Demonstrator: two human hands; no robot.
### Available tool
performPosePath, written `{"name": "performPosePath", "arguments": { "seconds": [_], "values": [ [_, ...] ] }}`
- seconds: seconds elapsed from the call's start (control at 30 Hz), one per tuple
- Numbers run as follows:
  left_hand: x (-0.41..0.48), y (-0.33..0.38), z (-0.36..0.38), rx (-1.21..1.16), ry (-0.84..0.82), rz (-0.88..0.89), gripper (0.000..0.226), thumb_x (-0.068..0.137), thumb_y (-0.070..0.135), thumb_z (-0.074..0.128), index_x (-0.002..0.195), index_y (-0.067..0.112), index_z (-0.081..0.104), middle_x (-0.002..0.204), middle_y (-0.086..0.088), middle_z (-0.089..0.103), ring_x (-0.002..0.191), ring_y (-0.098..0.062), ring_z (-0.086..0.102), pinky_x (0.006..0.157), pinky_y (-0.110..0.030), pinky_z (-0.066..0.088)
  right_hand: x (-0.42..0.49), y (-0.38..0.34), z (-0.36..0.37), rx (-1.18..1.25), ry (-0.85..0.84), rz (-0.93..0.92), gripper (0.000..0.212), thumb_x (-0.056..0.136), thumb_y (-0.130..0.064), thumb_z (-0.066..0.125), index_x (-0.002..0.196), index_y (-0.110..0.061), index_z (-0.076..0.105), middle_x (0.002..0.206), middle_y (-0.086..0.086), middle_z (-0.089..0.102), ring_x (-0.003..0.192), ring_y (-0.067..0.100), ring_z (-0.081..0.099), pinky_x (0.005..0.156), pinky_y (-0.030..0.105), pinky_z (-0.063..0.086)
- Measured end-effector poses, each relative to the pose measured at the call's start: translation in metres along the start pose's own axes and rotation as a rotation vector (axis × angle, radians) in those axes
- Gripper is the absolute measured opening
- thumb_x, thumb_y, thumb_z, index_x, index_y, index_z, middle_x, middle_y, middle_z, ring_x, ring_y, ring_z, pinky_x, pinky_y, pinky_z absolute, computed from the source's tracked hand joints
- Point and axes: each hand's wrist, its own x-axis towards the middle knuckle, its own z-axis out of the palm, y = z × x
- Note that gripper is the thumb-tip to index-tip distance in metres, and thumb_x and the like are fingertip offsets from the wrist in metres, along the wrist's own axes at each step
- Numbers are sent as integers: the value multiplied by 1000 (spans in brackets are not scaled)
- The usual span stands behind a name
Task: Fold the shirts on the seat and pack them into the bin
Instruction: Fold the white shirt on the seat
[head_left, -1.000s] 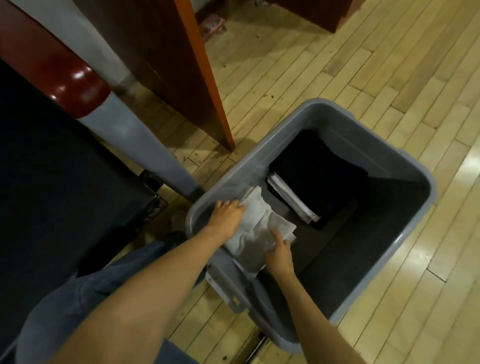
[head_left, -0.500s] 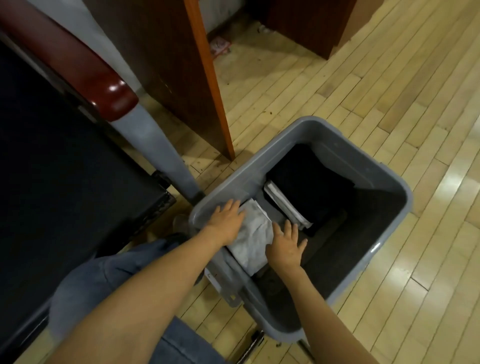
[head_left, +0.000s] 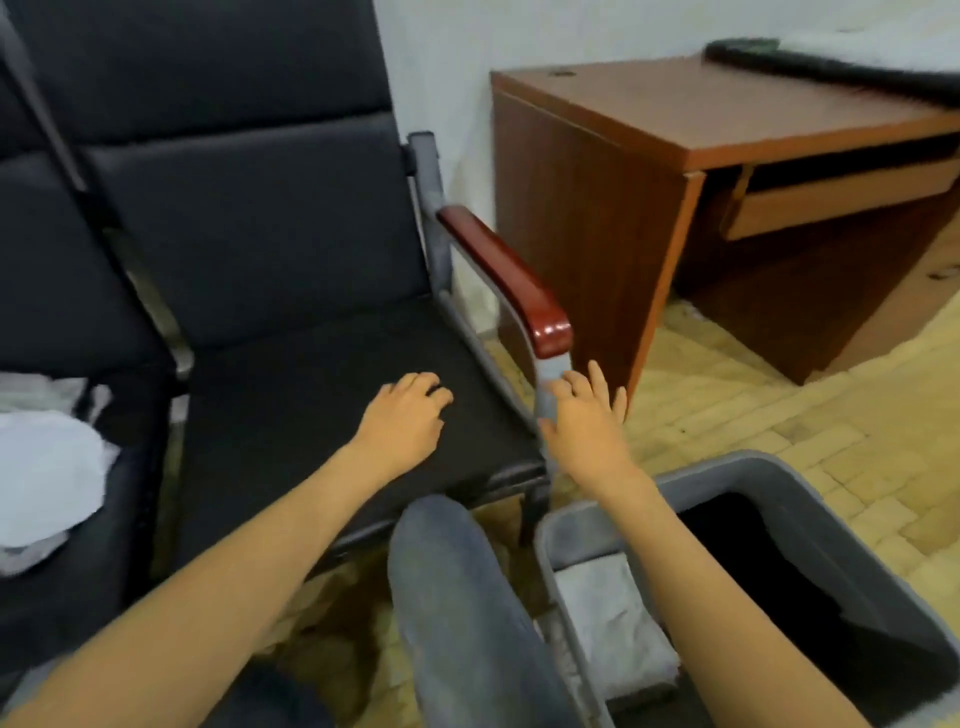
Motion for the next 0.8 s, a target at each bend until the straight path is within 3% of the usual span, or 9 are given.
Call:
{"name": "performPosePath", "arguments": {
  "seconds": [0.27,0.4,0.63,0.8],
  "values": [
    [-151,-182,-18,-65,222,-500,34,90,16,58,124,10,60,133,-11,51,124,-32,46,97,-44,38,27,-206,3,-15,-37,-596,47,98,-23,49,143,-20,35,150,0,31,148,22,1,117,50,3],
    [-219,-244,2,-78,187,-732,35,92,19,54,128,17,56,141,-6,43,129,-28,39,98,-40,34,31,-296,41,-77,-142,-810,50,98,-24,48,145,-20,32,152,1,29,148,22,-1,117,48,1],
    [-284,-336,51,-182,109,-1030,46,94,29,52,139,18,44,149,-10,33,138,-28,26,110,-39,26,48,-418,125,-74,-362,-904,53,98,-25,49,147,-21,30,153,3,28,147,22,3,118,52,5],
    [-281,-374,82,-238,35,-1073,55,94,40,50,143,19,36,150,-8,29,138,-27,24,110,-39,24,71,-478,187,-161,-428,-899,56,96,-31,50,147,-21,29,152,5,28,146,25,6,116,55,6]
  ]
}}
